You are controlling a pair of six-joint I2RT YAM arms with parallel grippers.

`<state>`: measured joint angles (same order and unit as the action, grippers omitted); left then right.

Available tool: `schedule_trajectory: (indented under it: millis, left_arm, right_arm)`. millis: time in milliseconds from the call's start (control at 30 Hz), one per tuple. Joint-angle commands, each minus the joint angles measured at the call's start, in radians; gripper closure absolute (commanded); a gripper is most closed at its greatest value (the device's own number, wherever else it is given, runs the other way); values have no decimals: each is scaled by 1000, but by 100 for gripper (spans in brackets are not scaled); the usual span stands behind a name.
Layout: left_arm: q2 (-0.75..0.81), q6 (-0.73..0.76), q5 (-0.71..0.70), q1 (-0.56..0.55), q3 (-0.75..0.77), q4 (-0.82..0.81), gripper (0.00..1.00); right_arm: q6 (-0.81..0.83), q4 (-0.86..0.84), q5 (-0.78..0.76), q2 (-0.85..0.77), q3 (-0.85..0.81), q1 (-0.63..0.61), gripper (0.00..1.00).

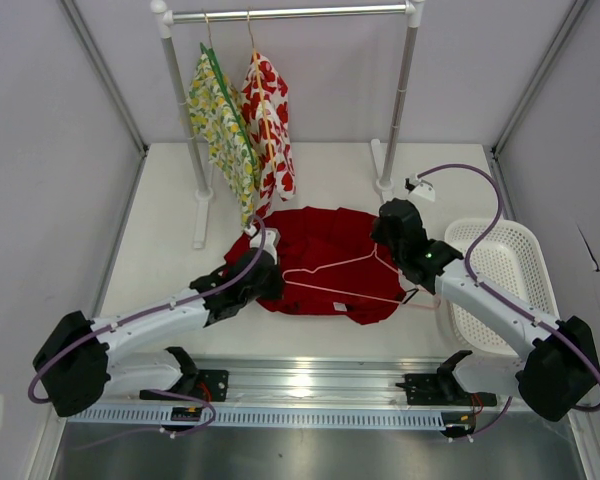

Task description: Place the skirt on the hanger

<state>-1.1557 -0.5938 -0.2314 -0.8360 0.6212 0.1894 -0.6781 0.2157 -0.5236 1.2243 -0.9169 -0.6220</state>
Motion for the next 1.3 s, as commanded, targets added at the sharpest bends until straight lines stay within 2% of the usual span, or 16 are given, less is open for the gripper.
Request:
schedule_trajectory:
  millis: [0,100,200,233,333,533,767,1267]
  left_arm:
    - [83,21,72,-15,-23,-120,100]
    - [73,100,64,-61,29,-23,94]
    - [57,120,-26,-149,71,42,80]
    - [56,118,-43,-181,77,76,71]
    - [33,123,-69,-231,107,116,63]
    - [-84,135,-173,-314,195,238,60]
    - [-165,135,-206,-324,252,314,57]
    - [-193,141,-158,-331,267,309,56]
  right_arm:
    - [-5,17,-39,-16,-34,7,100]
    - [-3,11,-29,-13,-36,5,100]
    - [0,17,-29,-8,-40,7,100]
    - [2,17,-29,-8,-40,7,100]
    - [2,19,-23,-2,-42,7,100]
    - [-1,22,-16,12,-43,7,100]
    - [-1,21,-13,17,-43,7,100]
    - [-5,19,-12,18,-43,7,100]
